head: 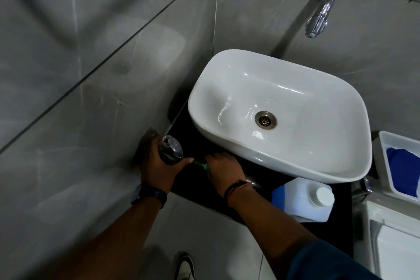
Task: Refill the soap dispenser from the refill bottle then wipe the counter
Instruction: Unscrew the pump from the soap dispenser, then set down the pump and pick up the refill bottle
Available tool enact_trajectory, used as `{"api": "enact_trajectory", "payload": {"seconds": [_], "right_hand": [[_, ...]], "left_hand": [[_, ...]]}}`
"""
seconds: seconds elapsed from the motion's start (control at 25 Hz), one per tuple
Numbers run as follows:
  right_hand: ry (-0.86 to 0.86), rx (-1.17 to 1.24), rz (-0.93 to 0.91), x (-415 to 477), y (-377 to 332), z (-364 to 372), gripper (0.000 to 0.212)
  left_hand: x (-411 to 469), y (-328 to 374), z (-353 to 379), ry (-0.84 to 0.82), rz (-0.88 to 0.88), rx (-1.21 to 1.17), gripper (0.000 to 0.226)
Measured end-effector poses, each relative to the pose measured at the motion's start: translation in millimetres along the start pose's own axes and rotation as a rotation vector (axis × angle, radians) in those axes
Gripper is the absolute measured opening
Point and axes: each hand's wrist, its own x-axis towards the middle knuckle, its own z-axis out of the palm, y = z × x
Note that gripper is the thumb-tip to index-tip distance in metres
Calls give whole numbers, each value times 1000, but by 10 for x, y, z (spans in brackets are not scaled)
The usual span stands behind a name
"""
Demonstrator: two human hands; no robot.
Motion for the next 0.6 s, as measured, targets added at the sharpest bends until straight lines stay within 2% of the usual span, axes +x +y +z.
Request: {"api": "enact_trajectory", "payload": {"seconds": [0.16, 0.32, 0.4, 0.52, 0.6], "right_hand": [[-14, -46, 1, 20, 64, 65, 30], [-13, 6, -27, -29, 18, -7, 43], [10, 51, -58, -92, -14, -107, 46], [113, 137, -97, -226, -26, -376, 36], [243, 235, -80, -353, 22, -599, 29]], "left_hand": [[-26, -50, 15, -11, 66, 56, 91], [-10, -63, -13, -47, 32, 149, 109], [-45, -3, -74, -58, 0, 123, 113], [-127, 180, -223, -40, 5, 76, 111], [-177, 356, -305, 4, 108, 167, 109]]}}
